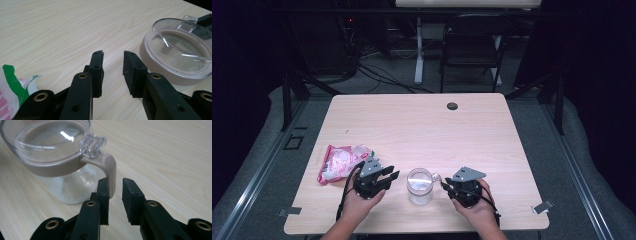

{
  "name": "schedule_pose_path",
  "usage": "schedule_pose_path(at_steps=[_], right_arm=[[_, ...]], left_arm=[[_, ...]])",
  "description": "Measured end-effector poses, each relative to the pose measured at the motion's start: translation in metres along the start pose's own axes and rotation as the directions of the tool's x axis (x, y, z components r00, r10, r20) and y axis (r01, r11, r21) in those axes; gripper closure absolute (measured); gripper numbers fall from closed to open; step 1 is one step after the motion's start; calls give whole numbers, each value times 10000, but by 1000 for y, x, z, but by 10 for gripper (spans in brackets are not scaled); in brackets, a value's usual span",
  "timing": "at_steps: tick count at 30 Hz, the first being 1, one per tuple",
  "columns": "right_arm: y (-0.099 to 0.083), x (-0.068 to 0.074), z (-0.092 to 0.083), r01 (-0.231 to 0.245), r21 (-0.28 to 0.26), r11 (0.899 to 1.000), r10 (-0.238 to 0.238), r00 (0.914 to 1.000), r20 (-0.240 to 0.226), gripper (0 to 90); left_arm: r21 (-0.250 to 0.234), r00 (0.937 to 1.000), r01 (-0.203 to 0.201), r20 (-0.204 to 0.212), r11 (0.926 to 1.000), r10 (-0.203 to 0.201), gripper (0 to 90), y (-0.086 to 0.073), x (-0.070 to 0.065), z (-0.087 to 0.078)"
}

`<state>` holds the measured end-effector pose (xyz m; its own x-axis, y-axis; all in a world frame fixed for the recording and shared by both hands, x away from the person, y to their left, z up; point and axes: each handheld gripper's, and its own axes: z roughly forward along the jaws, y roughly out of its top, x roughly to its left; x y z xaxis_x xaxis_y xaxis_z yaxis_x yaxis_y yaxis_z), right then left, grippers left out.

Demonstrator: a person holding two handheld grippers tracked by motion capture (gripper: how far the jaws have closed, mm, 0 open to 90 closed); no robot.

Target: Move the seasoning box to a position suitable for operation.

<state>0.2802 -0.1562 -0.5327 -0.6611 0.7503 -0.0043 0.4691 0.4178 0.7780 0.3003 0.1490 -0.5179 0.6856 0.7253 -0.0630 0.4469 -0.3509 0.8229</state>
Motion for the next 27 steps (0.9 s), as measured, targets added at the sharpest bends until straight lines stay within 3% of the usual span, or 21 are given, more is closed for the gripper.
schedule_pose_path(at_steps=[4, 8, 10, 12, 18, 27], right_arm=[[4, -5, -14, -318, -383, 9988, 320, 9995, 28, 757], [9, -8, -19, -1391, -793, 9871, 1375, 9902, -253, 764], [11, -6, -19, -1330, -812, 9878, 1324, 9911, -123, 765], [15, -3, -19, -1247, -985, 9873, 1246, 9922, -74, 772], [28, 0, -20, -1239, -1326, 9834, 1233, 9923, -125, 804], [39, 5, -11, -1007, -1206, 9876, 987, 9949, -225, 808]], left_arm=[[4, 10000, 10, 47, 10000, -10, 697, 0, -3, 0], [63, 10000, -34, 64, 10000, 33, 727, -1, -5, 1], [141, 9997, -5, 230, 9999, 2, 741, 0, -6, 1], [222, 9996, -277, 105, 9994, 275, 773, 0, -9, 0], [299, 9993, -243, 275, 9993, 235, 898, -3, -13, -6], [525, 9975, -596, 421, 9968, 574, 900, -8, -23, -9]])
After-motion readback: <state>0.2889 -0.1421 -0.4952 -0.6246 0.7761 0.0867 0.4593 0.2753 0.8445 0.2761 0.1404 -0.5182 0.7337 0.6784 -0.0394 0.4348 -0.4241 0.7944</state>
